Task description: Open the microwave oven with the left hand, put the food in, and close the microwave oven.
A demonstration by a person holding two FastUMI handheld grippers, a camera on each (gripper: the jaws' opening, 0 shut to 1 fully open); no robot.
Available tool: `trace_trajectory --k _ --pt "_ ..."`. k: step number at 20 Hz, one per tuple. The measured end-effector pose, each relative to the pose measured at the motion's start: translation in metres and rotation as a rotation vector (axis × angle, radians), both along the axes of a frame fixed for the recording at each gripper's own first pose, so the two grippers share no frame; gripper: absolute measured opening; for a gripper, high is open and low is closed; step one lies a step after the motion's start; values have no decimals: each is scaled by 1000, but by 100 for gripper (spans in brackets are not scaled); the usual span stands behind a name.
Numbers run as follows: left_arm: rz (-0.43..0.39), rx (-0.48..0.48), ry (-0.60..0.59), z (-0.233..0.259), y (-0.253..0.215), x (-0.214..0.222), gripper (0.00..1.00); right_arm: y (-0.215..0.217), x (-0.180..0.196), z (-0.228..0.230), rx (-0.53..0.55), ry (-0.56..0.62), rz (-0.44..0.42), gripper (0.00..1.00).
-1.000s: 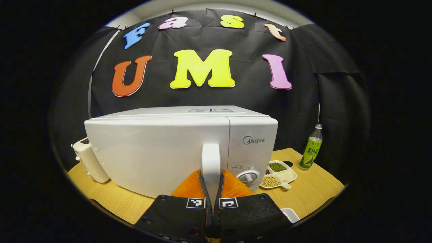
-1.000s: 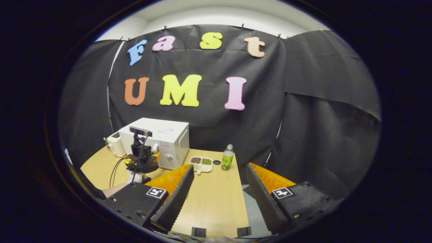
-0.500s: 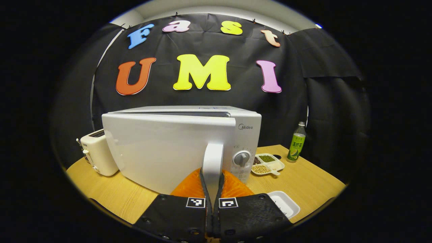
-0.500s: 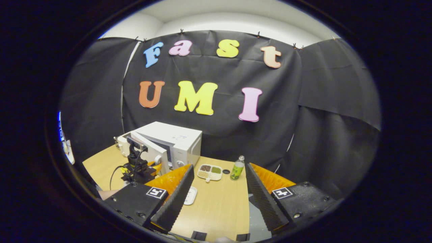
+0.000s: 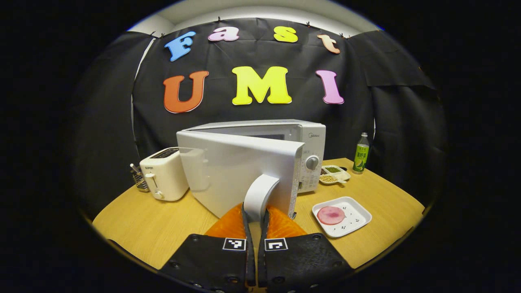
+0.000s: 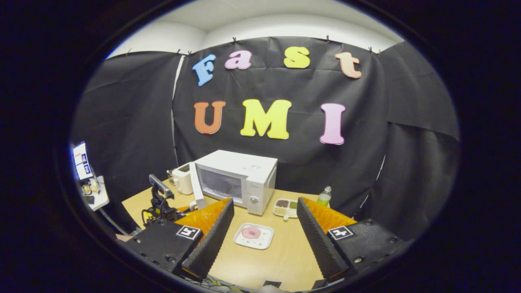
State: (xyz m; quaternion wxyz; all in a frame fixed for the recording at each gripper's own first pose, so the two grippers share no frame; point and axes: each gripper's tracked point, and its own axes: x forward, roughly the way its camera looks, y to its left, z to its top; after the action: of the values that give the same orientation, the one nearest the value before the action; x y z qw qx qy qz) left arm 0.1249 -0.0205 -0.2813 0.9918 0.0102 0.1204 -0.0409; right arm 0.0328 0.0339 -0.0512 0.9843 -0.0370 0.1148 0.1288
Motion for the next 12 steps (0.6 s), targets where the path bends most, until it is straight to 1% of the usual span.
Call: trace_trajectory --k 2,3,4,5,6,7,8,9,10,11,12 --pt "35 6 12 -1 22 -13 5 17 -2 -2 12 11 28 93" --pt "62 30 12 0 34 -19 7 25 -4 -1 16 9 38 93" --pt "71 53 11 2 44 -23 16 31 -6 -1 19 5 45 93" --pt "97 81 7 3 57 -26 19 38 -8 -2 19 7 54 93" --pt "113 97 0 7 68 -30 46 42 -11 -5 20 12 59 93" --pt "128 95 -13 12 77 -33 39 47 -15 -4 27 13 65 93" --pt "140 85 -29 19 84 -35 69 52 -19 -3 34 13 68 93" --pt "131 71 -3 16 82 -41 100 56 -23 -3 38 14 69 93" --pt "137 81 -4 15 89 -42 97 60 -25 -5 41 14 73 92" --pt "145 99 -3 16 96 -46 96 64 -28 -6 42 13 76 93" --pt "149 109 -8 18 102 -51 96 68 -32 -7 40 14 79 99"
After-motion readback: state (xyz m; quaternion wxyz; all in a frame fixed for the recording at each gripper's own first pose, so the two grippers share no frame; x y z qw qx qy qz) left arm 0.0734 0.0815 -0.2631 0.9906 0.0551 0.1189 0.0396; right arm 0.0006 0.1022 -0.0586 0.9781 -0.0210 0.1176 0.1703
